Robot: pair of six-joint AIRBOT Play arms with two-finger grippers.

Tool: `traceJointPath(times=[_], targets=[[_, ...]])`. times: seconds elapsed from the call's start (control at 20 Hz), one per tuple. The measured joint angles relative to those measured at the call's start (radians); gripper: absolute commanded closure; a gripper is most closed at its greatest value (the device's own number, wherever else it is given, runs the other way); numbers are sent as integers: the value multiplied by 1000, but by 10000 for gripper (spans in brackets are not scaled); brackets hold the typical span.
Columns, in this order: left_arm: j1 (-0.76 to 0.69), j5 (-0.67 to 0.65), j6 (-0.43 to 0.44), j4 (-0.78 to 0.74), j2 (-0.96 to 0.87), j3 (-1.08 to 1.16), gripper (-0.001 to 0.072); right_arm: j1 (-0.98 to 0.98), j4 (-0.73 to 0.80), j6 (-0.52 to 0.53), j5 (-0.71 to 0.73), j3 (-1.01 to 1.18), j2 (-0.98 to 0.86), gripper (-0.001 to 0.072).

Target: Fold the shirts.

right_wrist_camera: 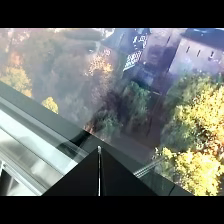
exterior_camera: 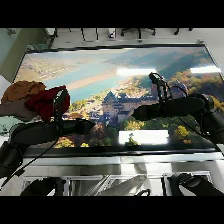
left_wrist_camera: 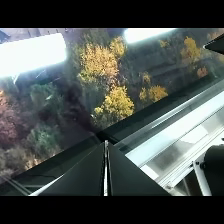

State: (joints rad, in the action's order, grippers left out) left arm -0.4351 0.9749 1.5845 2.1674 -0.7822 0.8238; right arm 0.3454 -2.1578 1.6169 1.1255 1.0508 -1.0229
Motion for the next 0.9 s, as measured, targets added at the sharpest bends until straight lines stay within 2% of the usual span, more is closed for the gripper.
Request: traceJointPath(times=[0.55,0.9], targets=[[0,-18,-2,0,2,-44,693,0,0,0,0,-1,-7,687],[13,-118,-22,-7,3,-18,693,0,-32,0,-63,-1,-18,687]])
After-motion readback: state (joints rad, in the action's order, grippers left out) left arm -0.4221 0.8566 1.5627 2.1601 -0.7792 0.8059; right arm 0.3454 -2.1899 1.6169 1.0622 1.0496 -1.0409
